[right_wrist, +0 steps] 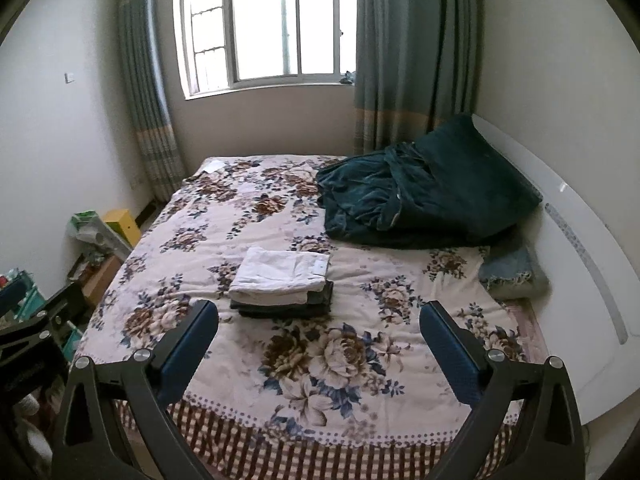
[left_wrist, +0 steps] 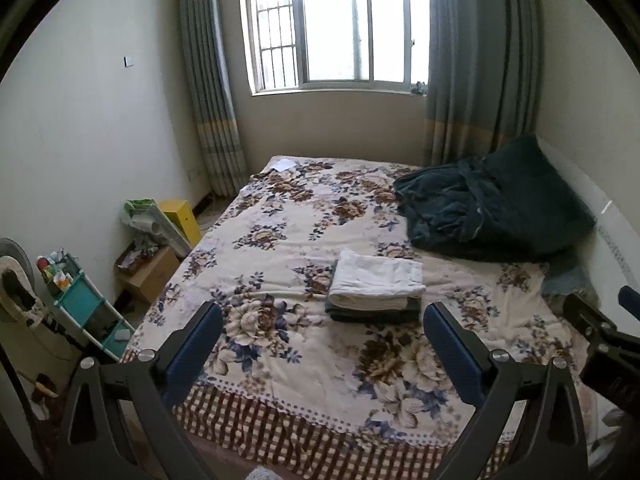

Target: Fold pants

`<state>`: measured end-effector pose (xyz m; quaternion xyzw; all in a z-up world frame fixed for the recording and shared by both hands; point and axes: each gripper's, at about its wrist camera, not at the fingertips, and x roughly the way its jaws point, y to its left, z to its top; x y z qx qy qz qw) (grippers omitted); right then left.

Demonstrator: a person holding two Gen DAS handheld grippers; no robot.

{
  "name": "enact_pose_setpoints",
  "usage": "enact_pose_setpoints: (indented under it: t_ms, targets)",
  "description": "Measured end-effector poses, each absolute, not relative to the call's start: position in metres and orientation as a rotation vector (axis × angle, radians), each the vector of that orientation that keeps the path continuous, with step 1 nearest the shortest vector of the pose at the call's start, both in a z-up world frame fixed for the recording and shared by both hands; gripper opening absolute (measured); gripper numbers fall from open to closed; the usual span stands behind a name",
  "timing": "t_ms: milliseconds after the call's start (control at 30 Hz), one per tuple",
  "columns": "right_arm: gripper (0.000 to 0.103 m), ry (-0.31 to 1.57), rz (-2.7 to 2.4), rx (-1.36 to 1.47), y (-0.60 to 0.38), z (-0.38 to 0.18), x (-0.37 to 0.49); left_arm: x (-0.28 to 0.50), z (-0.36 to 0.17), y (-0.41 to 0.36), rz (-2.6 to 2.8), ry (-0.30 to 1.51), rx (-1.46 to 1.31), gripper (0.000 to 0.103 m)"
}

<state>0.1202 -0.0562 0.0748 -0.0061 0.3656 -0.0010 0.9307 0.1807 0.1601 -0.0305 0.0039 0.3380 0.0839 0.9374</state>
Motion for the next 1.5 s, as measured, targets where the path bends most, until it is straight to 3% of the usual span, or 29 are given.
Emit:
enact_pose_setpoints:
  t_ms: [700,1500]
  targets:
    - [0.102,0.802,-0.071,-0.023,-0.040,0.019,0.194,0.240,-0.065,0.171,0.189,0.753,0.014,0.103]
    - [0.102,0.800,-0.065,-0.015,-0.038,0.011,0.198,0.252,-0.070,0.167,0.170,0.750,0.047,0.103]
